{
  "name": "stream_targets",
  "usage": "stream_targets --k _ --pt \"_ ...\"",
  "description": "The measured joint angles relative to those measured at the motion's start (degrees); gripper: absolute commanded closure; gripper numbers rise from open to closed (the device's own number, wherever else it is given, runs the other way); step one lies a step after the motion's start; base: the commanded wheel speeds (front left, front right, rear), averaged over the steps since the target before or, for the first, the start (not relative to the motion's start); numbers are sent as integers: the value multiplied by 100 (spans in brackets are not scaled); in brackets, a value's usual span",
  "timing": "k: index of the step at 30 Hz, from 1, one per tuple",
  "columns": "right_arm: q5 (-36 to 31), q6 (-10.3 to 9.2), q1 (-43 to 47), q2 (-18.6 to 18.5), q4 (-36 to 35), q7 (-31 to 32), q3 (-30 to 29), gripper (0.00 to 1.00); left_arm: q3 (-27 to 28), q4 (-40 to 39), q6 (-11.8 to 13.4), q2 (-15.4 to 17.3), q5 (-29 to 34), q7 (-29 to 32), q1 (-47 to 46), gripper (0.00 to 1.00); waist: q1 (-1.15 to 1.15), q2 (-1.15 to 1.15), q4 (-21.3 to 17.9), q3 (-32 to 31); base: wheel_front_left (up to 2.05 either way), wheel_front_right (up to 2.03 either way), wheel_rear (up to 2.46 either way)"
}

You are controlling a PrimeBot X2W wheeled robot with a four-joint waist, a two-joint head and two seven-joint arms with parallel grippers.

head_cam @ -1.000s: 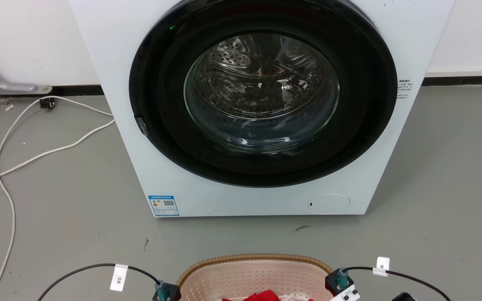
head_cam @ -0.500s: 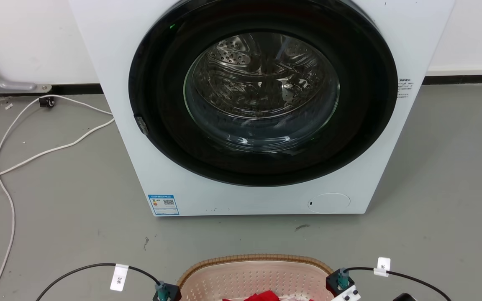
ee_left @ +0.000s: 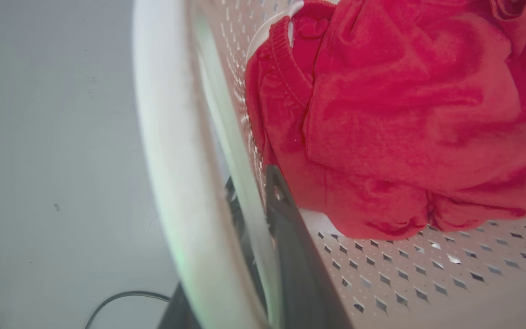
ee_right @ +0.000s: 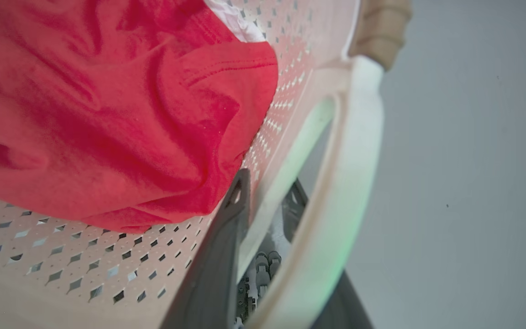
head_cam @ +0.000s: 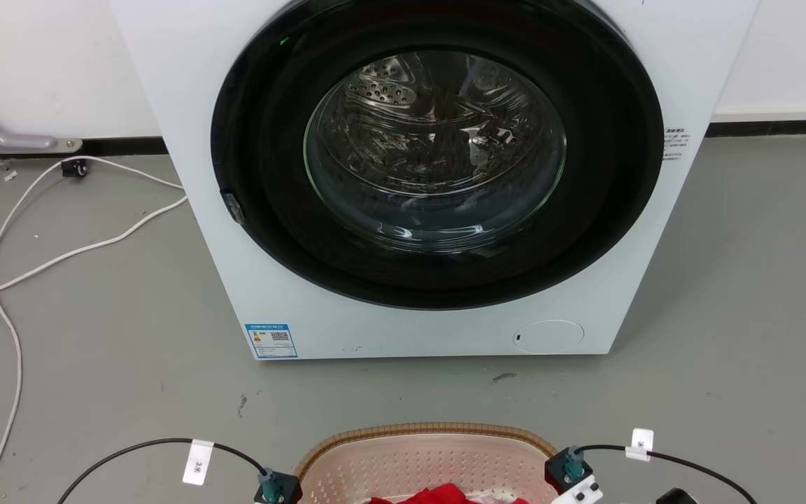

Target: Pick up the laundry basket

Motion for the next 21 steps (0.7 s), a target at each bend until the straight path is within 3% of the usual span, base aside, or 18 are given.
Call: stream_targets --k 21 --pt "187 0 -12 0 31 -15 167 100 -297 41 0 0 -282 -71 -38 100 0 0 15 -13 0 0 0"
